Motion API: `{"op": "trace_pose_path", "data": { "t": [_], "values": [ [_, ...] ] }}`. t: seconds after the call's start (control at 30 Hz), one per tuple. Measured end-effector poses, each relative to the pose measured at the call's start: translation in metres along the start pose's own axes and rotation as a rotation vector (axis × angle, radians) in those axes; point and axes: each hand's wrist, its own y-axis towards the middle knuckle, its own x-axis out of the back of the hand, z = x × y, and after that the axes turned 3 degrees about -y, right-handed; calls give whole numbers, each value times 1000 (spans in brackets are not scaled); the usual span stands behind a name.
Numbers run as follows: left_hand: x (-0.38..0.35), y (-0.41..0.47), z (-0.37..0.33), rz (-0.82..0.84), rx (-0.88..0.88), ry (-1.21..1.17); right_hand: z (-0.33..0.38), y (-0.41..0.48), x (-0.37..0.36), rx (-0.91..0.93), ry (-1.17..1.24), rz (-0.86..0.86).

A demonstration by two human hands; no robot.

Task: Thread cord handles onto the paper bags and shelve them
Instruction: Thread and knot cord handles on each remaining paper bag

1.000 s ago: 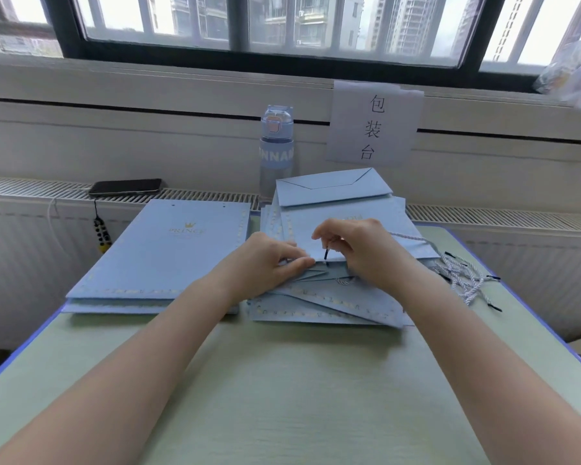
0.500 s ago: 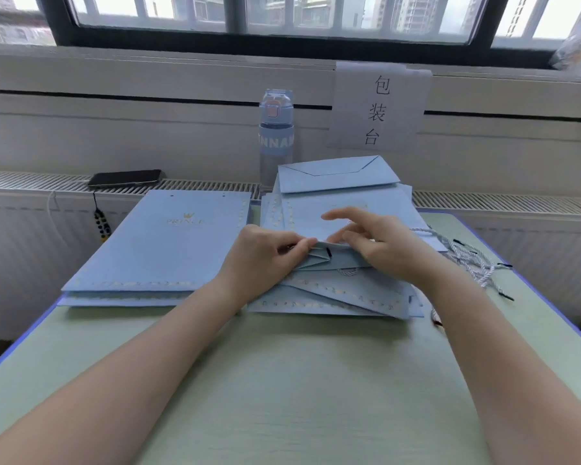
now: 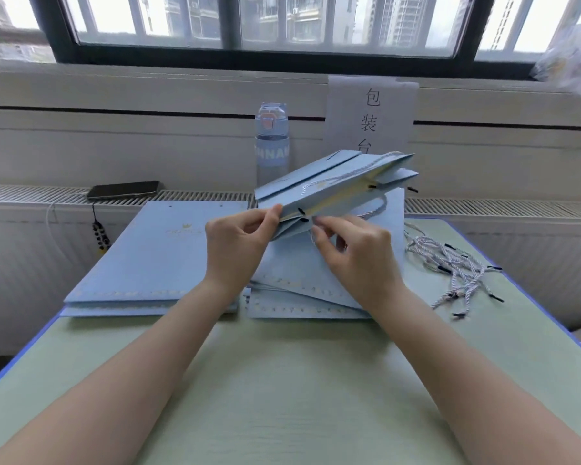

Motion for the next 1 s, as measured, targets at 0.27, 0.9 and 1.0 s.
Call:
{"op": "trace_pose_path", "data": {
  "t": [0.27, 0.9, 1.0],
  "values": [
    [-4, -9, 2, 81, -157, 3, 10, 1, 3, -489, 236, 173],
    [-1, 0, 5, 297, -206, 81, 18, 5, 9, -828, 600, 244],
    [-1, 1, 5, 340, -266, 176, 18, 6, 7, -842, 636, 237]
  ]
}}
